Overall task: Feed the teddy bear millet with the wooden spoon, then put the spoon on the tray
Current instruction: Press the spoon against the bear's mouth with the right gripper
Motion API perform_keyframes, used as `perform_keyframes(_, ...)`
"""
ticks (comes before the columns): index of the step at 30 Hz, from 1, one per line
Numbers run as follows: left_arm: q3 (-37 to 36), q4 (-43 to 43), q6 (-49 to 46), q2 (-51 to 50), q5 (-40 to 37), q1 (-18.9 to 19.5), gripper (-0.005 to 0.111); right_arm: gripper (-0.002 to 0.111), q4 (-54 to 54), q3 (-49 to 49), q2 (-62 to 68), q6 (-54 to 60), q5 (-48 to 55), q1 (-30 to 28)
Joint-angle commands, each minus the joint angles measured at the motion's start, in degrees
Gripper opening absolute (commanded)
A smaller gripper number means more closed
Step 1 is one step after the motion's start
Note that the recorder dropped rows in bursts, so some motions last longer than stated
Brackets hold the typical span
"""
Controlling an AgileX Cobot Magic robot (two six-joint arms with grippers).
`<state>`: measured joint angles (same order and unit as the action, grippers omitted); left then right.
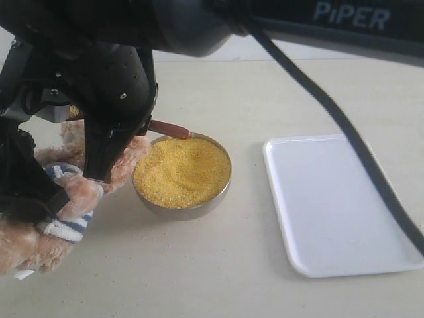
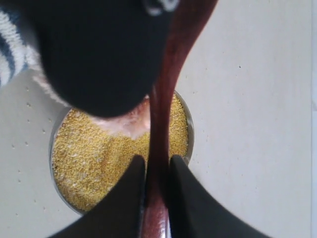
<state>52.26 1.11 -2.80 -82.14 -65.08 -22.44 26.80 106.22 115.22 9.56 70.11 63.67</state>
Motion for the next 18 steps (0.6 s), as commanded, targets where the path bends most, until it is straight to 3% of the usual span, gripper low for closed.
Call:
perform_keyframes(1,0.0,0.6,-0.2,0.4,0.6,-0.1,0.004,0.0,0.8,0.4,-0.7,0.2,-0.2,0.3)
perform_keyframes(18,0.0,0.5,-0.1,0.4,0.4,-0.1,0.004,0.0,1.4,0.4,-2.0,1.1,-0.2,0.2)
